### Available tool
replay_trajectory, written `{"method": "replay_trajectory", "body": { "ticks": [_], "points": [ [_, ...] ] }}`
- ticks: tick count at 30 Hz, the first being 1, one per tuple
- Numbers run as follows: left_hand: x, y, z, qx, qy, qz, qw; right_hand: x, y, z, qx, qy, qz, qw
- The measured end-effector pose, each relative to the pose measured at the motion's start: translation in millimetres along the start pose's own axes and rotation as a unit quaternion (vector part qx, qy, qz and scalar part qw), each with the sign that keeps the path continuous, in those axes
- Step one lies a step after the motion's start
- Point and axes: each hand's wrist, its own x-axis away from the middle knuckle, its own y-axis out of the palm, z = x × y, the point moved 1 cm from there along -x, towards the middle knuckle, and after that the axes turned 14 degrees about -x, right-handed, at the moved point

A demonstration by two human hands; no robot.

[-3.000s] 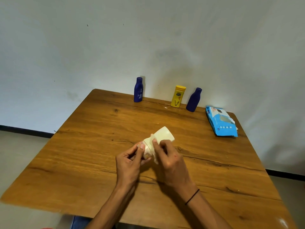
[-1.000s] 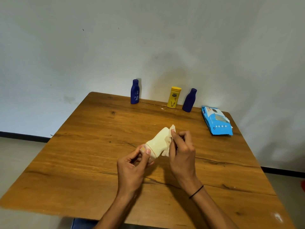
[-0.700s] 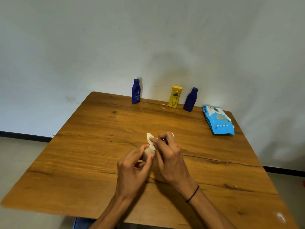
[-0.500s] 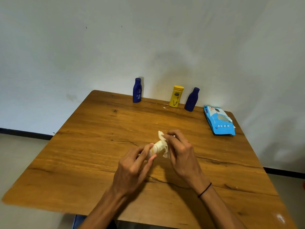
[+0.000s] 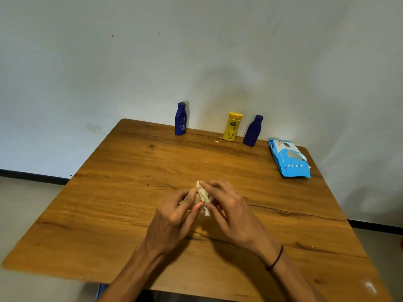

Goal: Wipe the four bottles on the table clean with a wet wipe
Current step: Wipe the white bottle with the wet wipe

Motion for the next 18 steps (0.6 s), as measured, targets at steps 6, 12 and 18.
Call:
{"method": "replay_trajectory", "body": {
  "ticks": [6,12,18],
  "points": [
    [-3,0,1,0.042,-0.012,-0.026,0.999,-2,-29,47,0.138,-0.002,0.006,0.990],
    [-8,5,2,0.064,0.002,-0.044,0.997,-7,-11,28,0.078,-0.007,0.020,0.997],
    [-7,2,-1,0.076,-0.005,-0.048,0.996,-5,-4,26,0.111,-0.013,0.010,0.994]
  ]
}}
